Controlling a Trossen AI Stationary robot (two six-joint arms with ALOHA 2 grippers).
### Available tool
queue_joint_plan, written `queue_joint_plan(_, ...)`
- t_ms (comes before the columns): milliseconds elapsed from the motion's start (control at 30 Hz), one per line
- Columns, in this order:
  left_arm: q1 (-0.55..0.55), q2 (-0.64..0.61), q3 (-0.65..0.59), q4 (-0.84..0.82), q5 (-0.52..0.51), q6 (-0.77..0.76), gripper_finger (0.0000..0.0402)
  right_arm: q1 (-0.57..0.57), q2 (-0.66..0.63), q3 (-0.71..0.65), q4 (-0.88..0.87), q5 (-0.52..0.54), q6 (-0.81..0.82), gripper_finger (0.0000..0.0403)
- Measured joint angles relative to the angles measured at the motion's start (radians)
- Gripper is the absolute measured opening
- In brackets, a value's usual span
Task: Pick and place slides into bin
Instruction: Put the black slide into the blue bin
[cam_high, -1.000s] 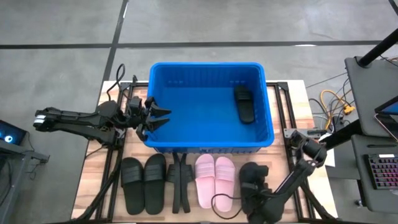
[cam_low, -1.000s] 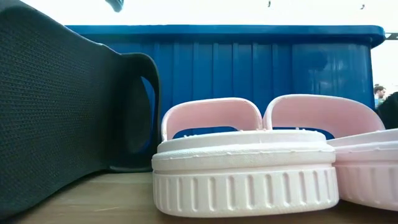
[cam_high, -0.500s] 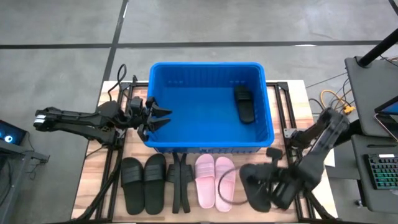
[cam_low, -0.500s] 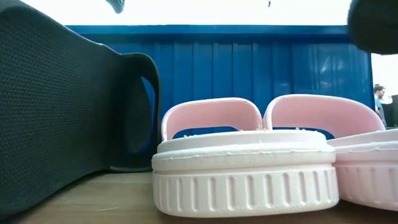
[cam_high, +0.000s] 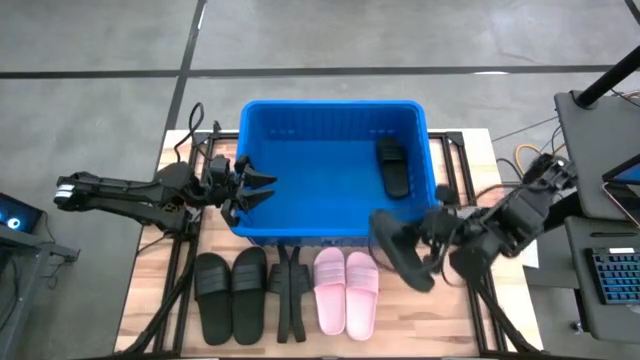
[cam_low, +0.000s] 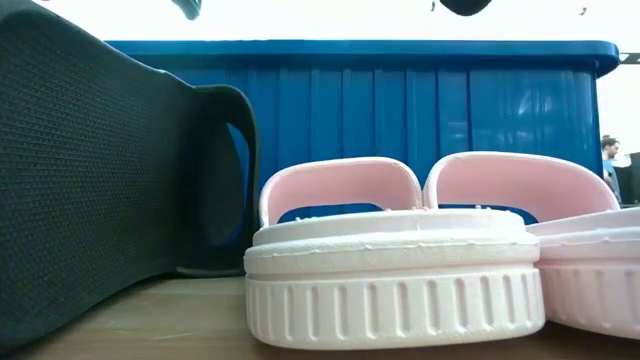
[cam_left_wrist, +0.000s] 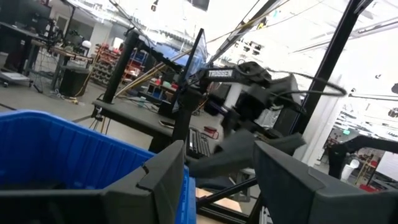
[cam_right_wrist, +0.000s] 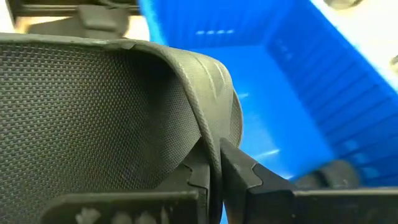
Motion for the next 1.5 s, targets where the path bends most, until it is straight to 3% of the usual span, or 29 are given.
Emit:
queue_joint_plan(633,0.0,-0.004,-0.001,0.054,-0.03,0.001,0.0176,-0.666,-0.027,-0.058,0.028,-0.097,-0.815,0.0012)
queue_joint_plan(800,0.0,-0.002,0.003,0.052,-0.076,0.002,0.0176,-0.821,-0.027,-0.13,0.21,-0.243,-1.037,0.0012)
queue_joint_plan(1233,0.0,-0.008,0.002,0.054,-0.134,0.002,0.0176,-1.106,-0.026,-0.369,0.514,-0.342,-1.401,0.0012)
queue_joint_plan(1500,0.0,-0.004,0.002,0.053,-0.15,0.002,0.0176,-1.178,-0.025,-0.532,0.703,-0.345,-1.606,0.0012)
